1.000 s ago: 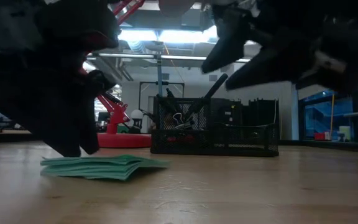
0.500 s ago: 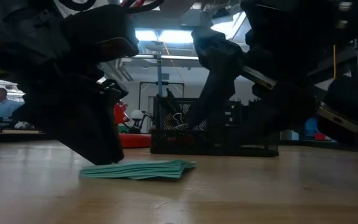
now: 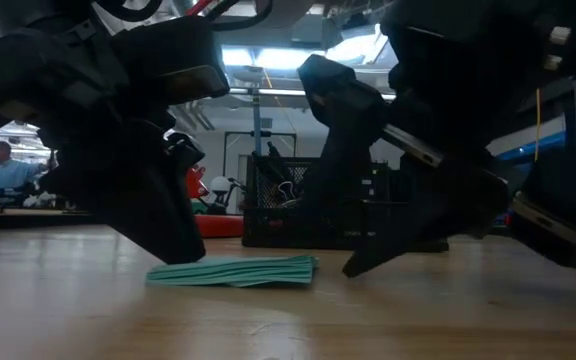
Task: Pick and place office supplies into organizer
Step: Put the light blue notepad into the black desk organizer
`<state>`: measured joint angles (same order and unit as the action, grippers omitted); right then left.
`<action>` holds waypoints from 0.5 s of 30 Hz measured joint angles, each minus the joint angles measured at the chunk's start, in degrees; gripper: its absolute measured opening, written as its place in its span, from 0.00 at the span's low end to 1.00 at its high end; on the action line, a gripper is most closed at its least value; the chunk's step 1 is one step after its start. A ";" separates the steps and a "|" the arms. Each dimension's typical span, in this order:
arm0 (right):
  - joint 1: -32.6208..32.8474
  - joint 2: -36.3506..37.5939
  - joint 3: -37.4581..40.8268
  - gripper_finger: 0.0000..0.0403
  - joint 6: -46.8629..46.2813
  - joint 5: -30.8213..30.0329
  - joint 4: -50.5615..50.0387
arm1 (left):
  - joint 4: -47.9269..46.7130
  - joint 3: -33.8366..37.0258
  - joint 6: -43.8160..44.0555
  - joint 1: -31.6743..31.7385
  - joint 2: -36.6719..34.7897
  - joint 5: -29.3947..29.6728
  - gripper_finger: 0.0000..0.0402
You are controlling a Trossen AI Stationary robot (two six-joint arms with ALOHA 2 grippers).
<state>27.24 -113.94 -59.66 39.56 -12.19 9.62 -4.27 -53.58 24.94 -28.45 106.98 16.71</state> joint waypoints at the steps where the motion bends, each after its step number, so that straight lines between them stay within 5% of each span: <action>1: 0.00 -0.04 0.00 0.47 0.29 -0.02 -0.04 | 0.01 0.00 0.01 0.03 0.00 0.07 0.24; 15: -1.35 -1.74 -0.02 0.47 4.57 0.02 3.57 | 0.70 0.07 -0.10 0.79 0.07 0.55 0.21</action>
<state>25.89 -115.67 -59.68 44.13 -12.17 13.18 -3.57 -53.52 24.84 -27.66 107.04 17.26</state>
